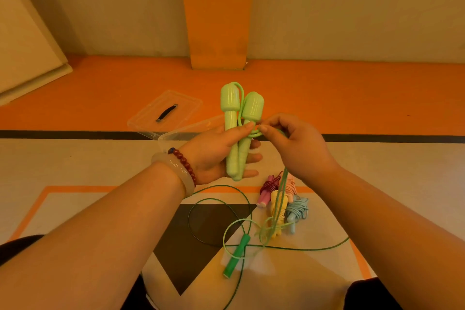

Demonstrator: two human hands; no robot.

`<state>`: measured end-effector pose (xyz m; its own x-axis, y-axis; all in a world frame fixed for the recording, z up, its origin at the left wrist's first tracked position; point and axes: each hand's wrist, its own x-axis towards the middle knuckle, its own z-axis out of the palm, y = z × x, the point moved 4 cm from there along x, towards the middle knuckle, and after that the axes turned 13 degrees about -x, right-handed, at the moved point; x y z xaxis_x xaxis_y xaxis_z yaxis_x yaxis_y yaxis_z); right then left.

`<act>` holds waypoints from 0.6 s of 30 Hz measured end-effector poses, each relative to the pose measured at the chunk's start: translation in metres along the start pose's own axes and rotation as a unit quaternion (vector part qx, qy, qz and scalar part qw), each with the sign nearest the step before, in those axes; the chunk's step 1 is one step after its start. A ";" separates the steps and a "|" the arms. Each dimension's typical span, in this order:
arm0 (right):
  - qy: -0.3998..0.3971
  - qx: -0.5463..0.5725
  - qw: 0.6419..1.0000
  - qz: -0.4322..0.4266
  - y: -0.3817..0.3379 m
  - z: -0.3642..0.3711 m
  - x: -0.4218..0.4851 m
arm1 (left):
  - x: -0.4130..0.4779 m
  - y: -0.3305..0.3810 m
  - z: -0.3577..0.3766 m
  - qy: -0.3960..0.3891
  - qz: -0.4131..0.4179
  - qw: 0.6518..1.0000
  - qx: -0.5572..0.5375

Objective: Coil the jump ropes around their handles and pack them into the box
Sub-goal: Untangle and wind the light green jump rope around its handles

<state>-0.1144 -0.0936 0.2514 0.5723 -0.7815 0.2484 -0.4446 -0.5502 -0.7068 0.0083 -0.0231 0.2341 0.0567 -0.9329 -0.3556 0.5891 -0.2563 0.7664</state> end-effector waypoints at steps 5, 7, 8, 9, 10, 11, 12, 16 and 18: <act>0.030 0.051 0.998 0.026 0.004 0.000 -0.002 | 0.002 -0.006 0.006 -0.034 0.025 0.999 -0.004; 0.009 0.122 0.991 0.054 0.005 0.003 -0.001 | 0.001 -0.005 0.007 -0.040 0.039 0.998 0.007; -0.003 0.152 0.986 0.069 0.005 0.005 -0.001 | 0.001 -0.006 0.008 -0.045 0.041 0.998 0.023; -0.016 0.166 0.983 0.081 0.005 0.005 -0.001 | 0.000 -0.007 0.009 -0.052 0.038 0.997 0.038; -0.022 0.167 0.982 0.080 0.005 0.005 -0.002 | -0.001 -0.009 0.010 -0.063 0.033 0.996 0.048; -0.025 0.169 0.983 0.073 0.003 0.004 -0.002 | -0.002 -0.009 0.012 -0.073 0.027 0.996 0.052; -0.028 0.174 0.982 0.063 0.001 0.002 -0.002 | -0.003 -0.009 0.012 -0.080 0.022 0.995 0.052; -0.033 0.186 0.981 0.040 -0.005 -0.001 0.000 | -0.005 -0.004 0.011 -0.072 0.002 0.996 0.060; -0.036 0.171 0.984 0.030 -0.006 -0.001 0.001 | -0.005 -0.007 0.009 -0.049 -0.014 0.996 0.067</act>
<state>-0.1125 -0.0917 0.2566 0.6042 -0.7804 0.1609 -0.2276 -0.3626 -0.9038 -0.0028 -0.0189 0.2353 -0.0412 -0.9434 -0.3291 0.4767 -0.3080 0.8233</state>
